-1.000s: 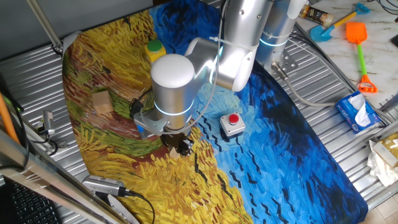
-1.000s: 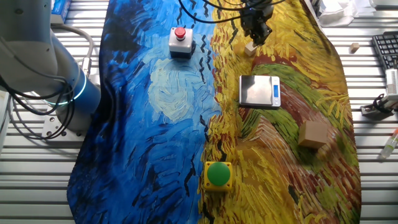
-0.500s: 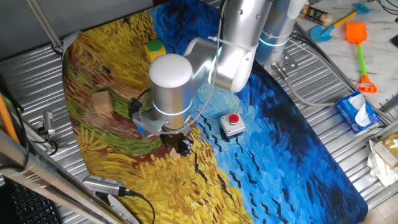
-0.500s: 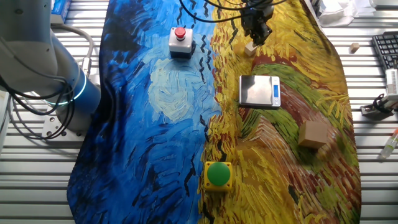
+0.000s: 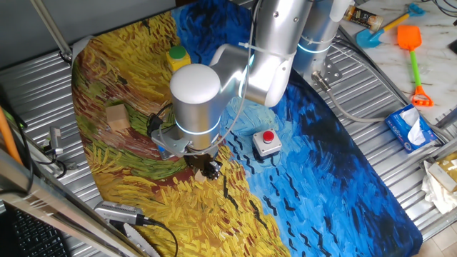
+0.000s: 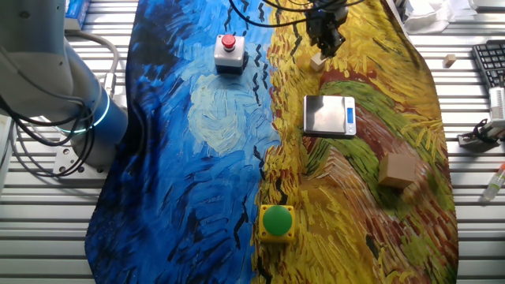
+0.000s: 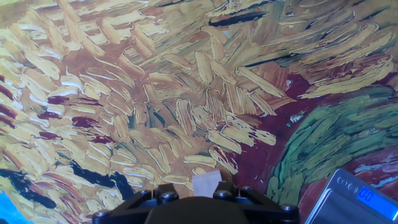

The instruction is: Place the block on the scale

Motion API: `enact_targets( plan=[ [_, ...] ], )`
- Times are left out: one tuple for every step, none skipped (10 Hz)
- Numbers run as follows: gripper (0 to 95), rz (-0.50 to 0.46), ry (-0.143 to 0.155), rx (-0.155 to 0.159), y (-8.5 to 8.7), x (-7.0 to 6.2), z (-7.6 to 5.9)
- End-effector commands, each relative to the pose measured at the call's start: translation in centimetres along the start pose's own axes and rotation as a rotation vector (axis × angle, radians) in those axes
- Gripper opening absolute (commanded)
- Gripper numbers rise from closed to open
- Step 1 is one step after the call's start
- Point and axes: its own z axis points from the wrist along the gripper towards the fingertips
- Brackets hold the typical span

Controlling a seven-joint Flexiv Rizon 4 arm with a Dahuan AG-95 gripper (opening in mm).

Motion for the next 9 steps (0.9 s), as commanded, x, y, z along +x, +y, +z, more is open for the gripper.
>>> enact_targets(
  plan=[
    [38.0, -0.002, -0.002, 0.000, -0.02, 0.01, 0.00],
    [38.0, -0.001, -0.002, -0.001, -0.02, 0.01, 0.00],
    [38.0, 0.000, -0.001, 0.001, -0.03, 0.01, 0.06],
    [38.0, 0.000, -0.001, 0.001, -0.05, 0.01, 0.15],
    [38.0, 0.000, -0.002, 0.003, -0.11, 0.04, 0.47],
    [38.0, 0.001, -0.004, 0.004, -0.16, 0.06, 0.60],
    [38.0, 0.000, -0.006, 0.003, -0.54, 0.30, 0.72],
    [38.0, 0.002, -0.007, 0.004, -0.69, 0.37, 0.73],
    [38.0, 0.002, -0.007, 0.004, -0.81, 0.39, 0.76]
  ],
)
